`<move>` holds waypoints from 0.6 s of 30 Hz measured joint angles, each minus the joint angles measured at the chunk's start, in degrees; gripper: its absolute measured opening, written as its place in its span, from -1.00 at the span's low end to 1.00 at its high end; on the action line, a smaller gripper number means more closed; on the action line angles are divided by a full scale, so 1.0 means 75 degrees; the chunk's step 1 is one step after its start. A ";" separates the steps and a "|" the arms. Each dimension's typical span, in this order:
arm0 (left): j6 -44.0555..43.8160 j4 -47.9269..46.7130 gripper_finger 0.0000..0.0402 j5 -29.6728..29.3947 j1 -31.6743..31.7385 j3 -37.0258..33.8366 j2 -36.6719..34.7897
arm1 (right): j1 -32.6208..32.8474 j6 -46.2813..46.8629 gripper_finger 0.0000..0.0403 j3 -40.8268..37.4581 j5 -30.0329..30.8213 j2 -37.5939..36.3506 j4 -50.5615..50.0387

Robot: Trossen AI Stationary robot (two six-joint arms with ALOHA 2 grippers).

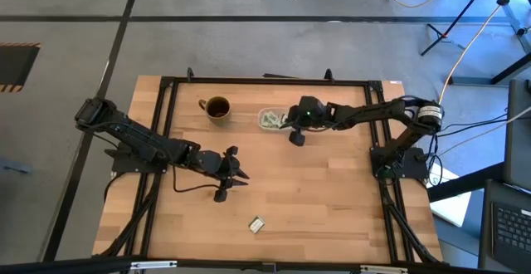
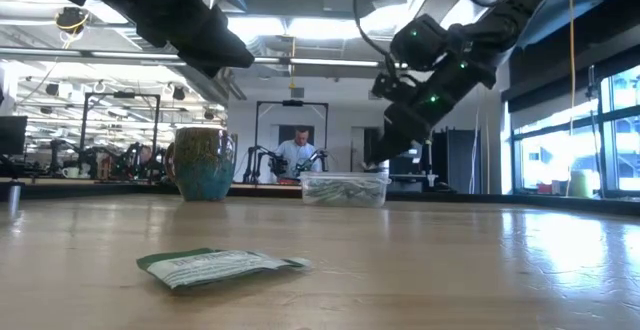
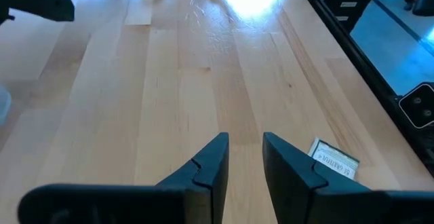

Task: Pick and place Stevia / Truvia into bins
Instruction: Put the truvia packet into the transparent container

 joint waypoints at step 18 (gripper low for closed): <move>-0.0003 0.0052 -0.57 0.0000 0.0003 0.0000 0.0000 | 0.0293 0.0754 -0.56 0.0019 -0.0859 -0.0507 0.0008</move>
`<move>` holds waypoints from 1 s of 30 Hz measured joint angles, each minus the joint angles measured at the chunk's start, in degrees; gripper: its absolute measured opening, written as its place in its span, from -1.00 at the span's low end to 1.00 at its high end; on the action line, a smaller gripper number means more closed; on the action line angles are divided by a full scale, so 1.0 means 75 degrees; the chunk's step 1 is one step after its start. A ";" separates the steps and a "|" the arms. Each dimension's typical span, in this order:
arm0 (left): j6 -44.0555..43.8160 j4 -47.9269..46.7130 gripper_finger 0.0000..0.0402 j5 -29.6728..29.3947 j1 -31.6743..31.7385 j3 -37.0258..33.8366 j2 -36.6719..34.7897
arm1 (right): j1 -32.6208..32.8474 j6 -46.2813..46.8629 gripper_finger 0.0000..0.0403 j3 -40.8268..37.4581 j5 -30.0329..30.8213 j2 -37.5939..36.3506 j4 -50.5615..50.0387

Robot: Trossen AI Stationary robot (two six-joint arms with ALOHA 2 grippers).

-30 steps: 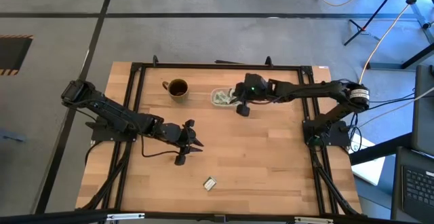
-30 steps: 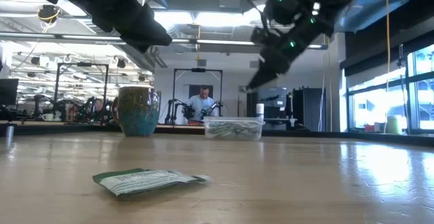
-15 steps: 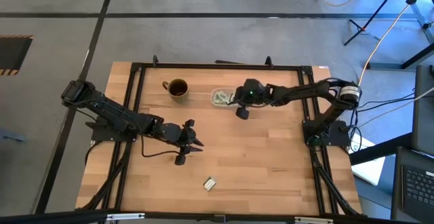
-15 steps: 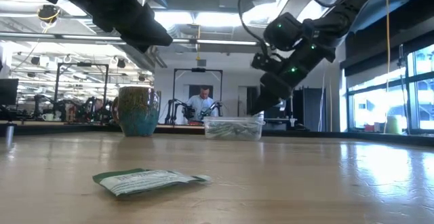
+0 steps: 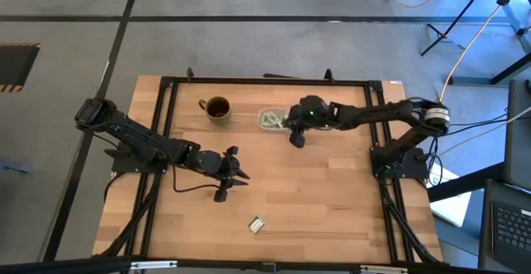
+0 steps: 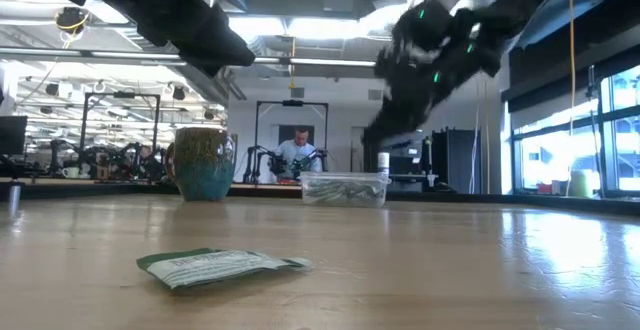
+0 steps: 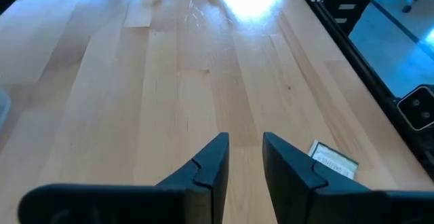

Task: Pick and place Stevia / Truvia into bins
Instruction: Put the truvia packet into the transparent container

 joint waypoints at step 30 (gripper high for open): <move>0.1404 0.0083 -0.53 0.0786 -0.1498 0.2544 0.4047 | 0.4285 0.1452 -0.55 -0.0022 0.1305 -0.1103 -0.0004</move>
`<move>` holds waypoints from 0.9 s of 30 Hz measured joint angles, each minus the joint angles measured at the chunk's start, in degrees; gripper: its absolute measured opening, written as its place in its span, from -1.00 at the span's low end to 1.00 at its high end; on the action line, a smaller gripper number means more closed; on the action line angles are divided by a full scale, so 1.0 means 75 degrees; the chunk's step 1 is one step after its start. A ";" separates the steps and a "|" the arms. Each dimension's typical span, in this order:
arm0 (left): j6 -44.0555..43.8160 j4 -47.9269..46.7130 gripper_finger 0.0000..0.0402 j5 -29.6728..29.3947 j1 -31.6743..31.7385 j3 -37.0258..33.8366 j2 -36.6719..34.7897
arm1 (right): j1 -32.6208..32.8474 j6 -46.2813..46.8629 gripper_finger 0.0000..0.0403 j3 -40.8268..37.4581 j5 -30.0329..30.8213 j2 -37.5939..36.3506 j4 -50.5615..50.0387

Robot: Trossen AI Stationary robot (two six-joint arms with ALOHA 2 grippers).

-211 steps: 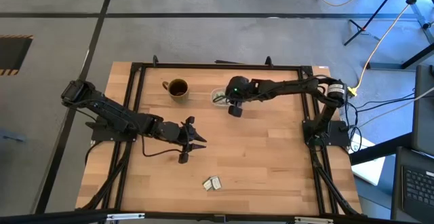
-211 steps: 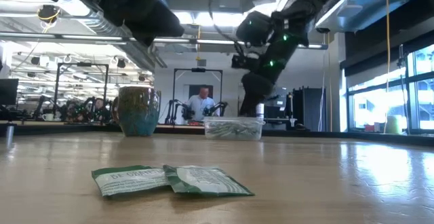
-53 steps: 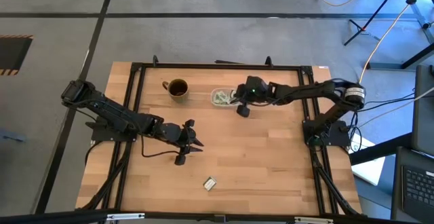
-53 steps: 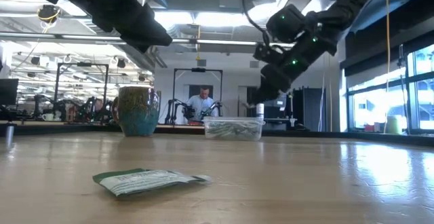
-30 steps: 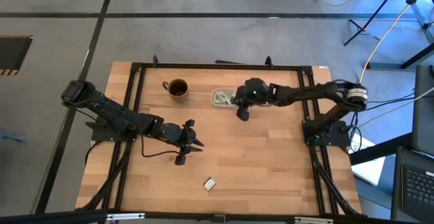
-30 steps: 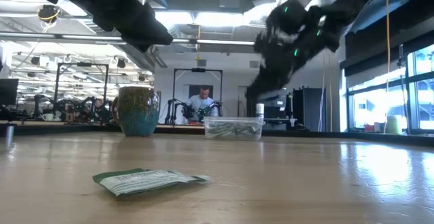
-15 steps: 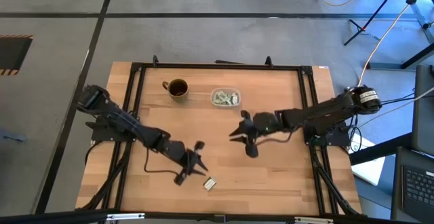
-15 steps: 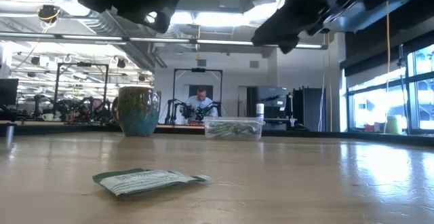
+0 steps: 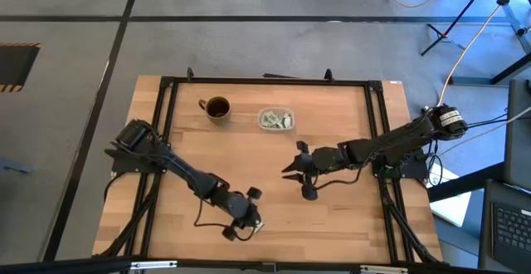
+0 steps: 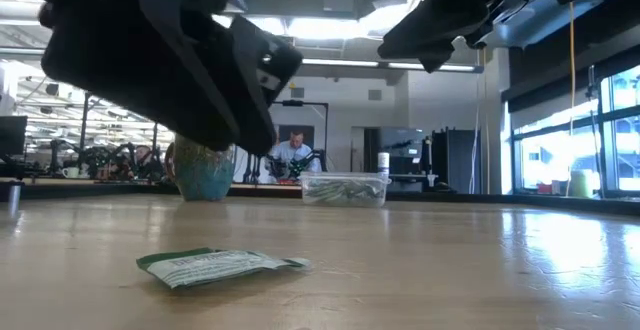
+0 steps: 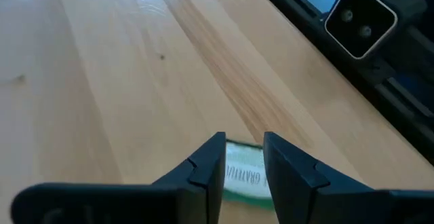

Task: Pick and place Stevia / Truvia into bins
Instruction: Put the truvia packet into the transparent container

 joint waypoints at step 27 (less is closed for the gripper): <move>-0.0060 -0.0163 -0.55 -0.0225 -0.0119 0.0029 0.0527 | -0.0003 -0.0004 -0.55 -0.0002 0.0003 0.0003 -0.0006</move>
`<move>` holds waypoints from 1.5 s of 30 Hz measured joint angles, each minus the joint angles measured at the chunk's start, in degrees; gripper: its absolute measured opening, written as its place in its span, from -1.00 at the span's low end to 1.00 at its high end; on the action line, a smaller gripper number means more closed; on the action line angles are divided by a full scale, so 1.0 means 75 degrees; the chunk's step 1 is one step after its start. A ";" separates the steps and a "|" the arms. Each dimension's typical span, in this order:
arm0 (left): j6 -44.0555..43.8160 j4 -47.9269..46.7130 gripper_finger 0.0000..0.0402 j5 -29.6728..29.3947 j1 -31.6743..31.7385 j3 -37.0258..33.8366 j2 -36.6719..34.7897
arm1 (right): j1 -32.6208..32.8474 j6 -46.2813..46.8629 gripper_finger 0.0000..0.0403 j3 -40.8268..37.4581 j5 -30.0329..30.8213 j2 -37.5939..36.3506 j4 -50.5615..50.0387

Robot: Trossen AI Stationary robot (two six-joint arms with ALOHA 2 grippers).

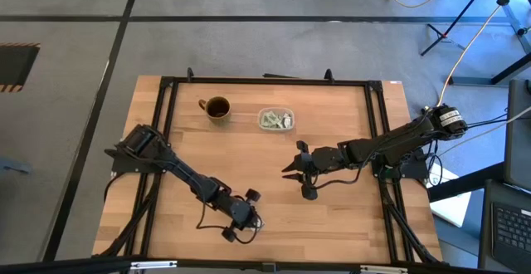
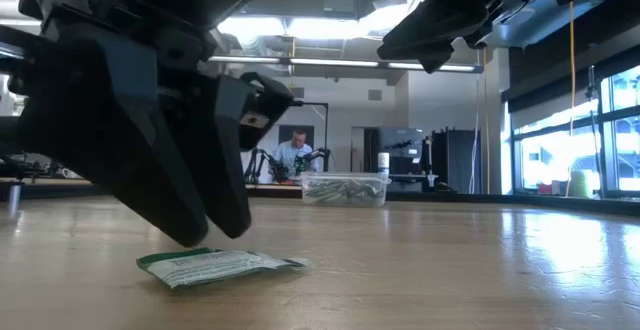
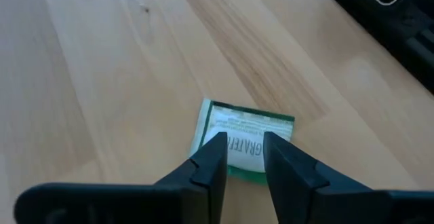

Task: Pick and place Stevia / Truvia into bins
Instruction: Put the truvia packet into the transparent container

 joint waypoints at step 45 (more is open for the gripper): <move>-0.0079 -0.0472 -0.99 -0.0132 0.0068 -0.0019 -0.0612 | 0.0000 -0.0006 -0.56 -0.0002 -0.0001 0.0000 0.0005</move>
